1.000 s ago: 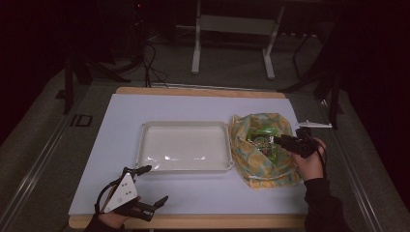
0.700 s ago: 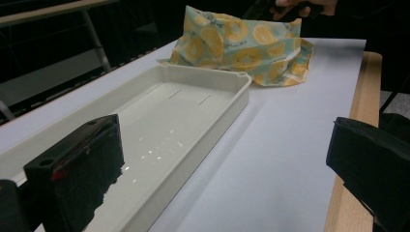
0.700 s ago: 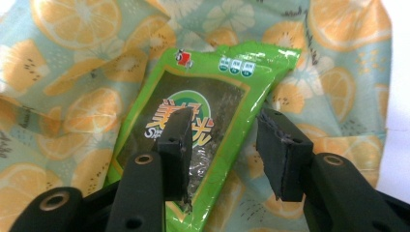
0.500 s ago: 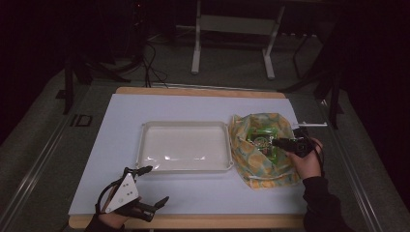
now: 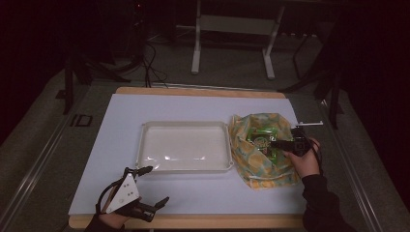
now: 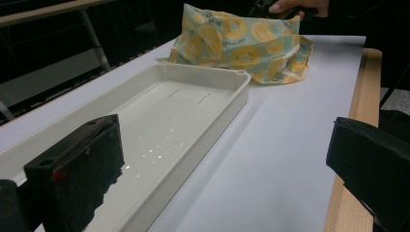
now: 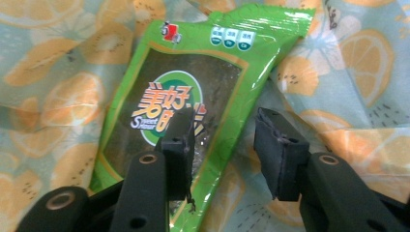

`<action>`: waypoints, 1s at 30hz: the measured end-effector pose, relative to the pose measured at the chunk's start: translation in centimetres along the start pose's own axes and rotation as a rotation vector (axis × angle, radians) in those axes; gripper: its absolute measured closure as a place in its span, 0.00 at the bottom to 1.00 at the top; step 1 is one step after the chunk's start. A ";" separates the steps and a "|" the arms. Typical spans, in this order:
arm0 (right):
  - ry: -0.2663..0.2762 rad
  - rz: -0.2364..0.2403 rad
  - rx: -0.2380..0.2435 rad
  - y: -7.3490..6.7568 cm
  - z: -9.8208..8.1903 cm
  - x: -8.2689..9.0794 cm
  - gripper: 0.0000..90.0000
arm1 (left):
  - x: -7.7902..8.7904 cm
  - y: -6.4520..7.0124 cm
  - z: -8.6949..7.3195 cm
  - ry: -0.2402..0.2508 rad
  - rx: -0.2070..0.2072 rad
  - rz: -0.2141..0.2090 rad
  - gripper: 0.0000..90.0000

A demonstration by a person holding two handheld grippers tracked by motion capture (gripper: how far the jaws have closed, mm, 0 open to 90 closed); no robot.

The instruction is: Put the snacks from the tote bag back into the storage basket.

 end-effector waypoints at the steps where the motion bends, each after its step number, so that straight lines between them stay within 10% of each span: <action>1: -0.021 -0.012 0.007 0.1 -0.1 -0.3 0.63 | 0.0 0.0 0.0 0.000 -0.001 0.000 0.00; 30: -0.143 -0.076 0.020 -1.1 -0.3 -2.4 0.97 | -0.1 0.1 0.0 -0.006 -0.009 0.000 0.00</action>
Point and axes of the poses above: each handheld gripper's, and its own axes: x roughly backward along the jaws, z roughly out of its top, y roughly to its right, the point moved 8 cm from there along -x, roughly forward along the jaws, and after that the axes turned 6 degrees about -y, right-handed, at the moved point
